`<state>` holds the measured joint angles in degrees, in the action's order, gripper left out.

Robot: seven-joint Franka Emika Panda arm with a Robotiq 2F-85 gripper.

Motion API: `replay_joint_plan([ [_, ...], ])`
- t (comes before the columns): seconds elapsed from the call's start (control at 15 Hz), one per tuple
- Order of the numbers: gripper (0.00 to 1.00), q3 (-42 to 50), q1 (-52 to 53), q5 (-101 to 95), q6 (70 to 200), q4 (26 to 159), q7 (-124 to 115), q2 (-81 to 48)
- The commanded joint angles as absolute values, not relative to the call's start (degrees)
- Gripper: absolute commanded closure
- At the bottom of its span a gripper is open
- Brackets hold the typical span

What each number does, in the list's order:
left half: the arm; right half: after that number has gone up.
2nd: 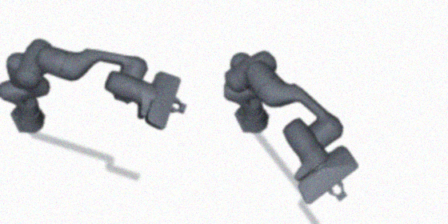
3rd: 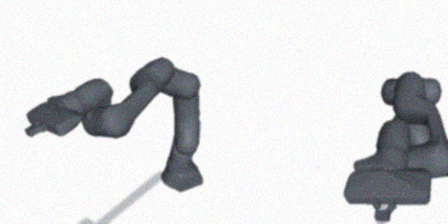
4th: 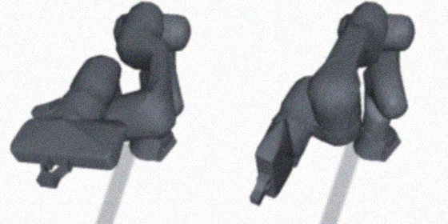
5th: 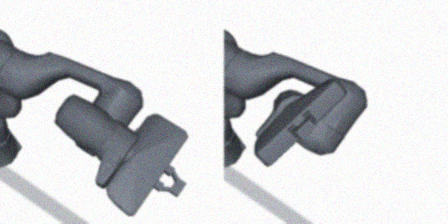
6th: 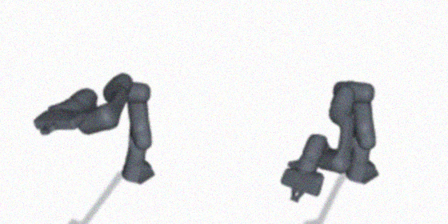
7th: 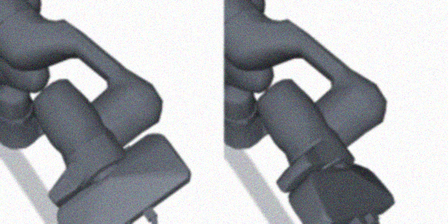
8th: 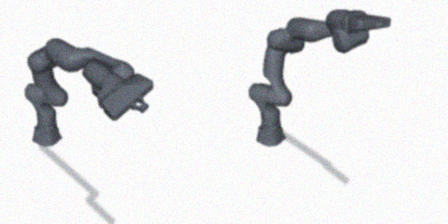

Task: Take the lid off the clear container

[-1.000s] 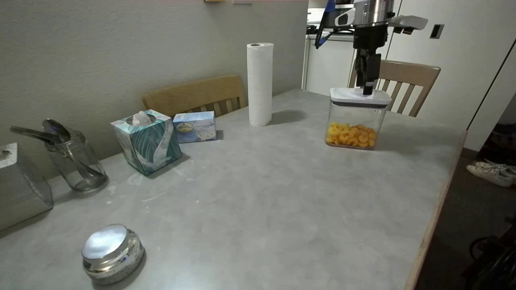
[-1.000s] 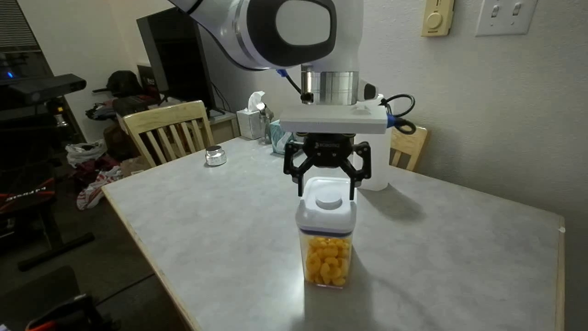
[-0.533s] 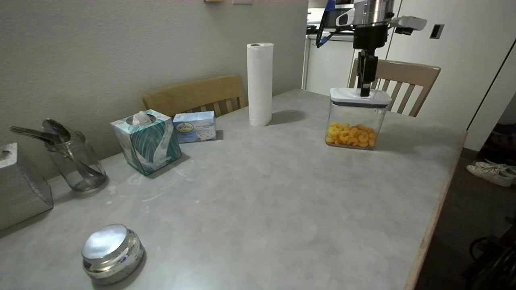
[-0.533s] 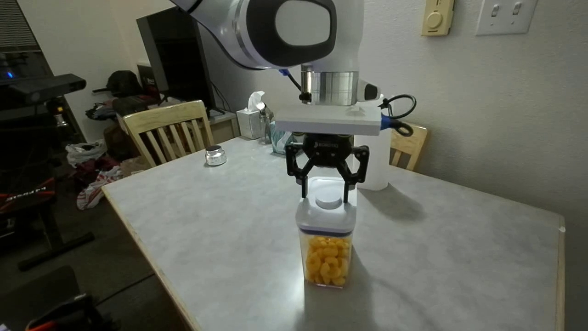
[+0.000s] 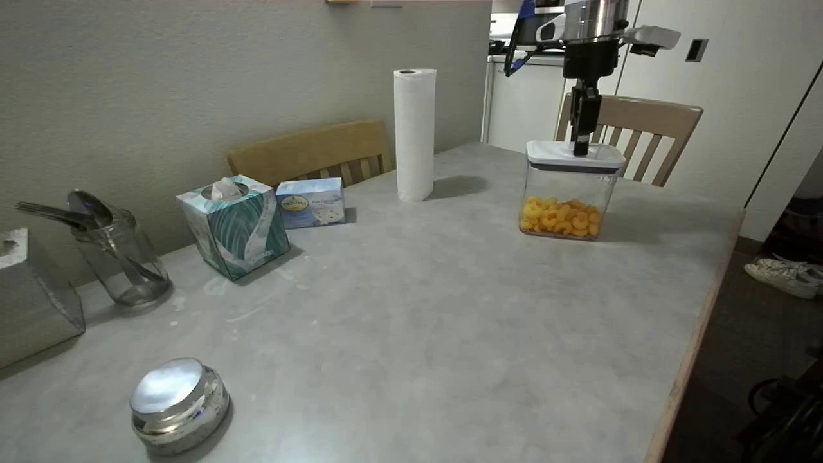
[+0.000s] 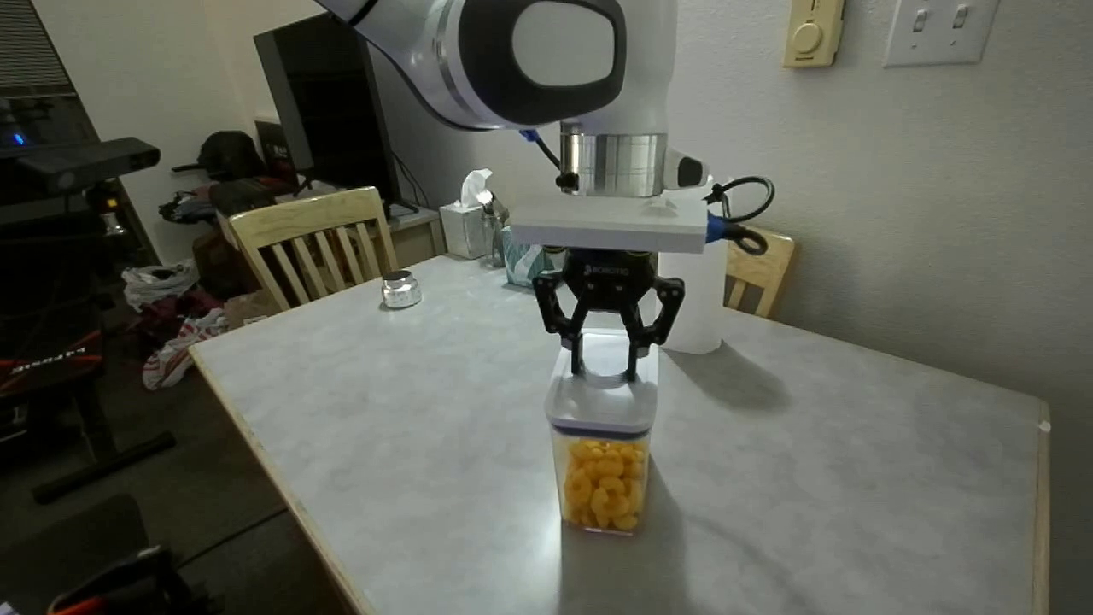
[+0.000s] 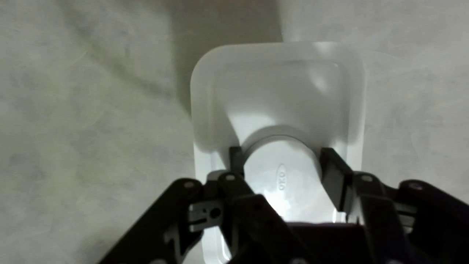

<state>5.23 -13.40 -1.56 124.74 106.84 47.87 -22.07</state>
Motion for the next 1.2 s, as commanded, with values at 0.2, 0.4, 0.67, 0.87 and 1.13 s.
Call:
replay_joint_plan([
  [0.2,0.71,4.2,-13.5,-1.6,123.1,106.3,49.1,-17.7],
  [0.4,0.71,3.2,-12.8,0.0,120.3,105.0,49.4,-15.1],
  [0.67,0.71,2.2,-11.0,3.6,113.7,102.9,45.4,-14.9],
  [0.87,0.71,1.9,-9.6,3.9,111.0,102.0,42.4,-16.3],
  [1.13,0.71,1.2,-7.9,2.5,112.6,102.5,40.3,-19.5],
])
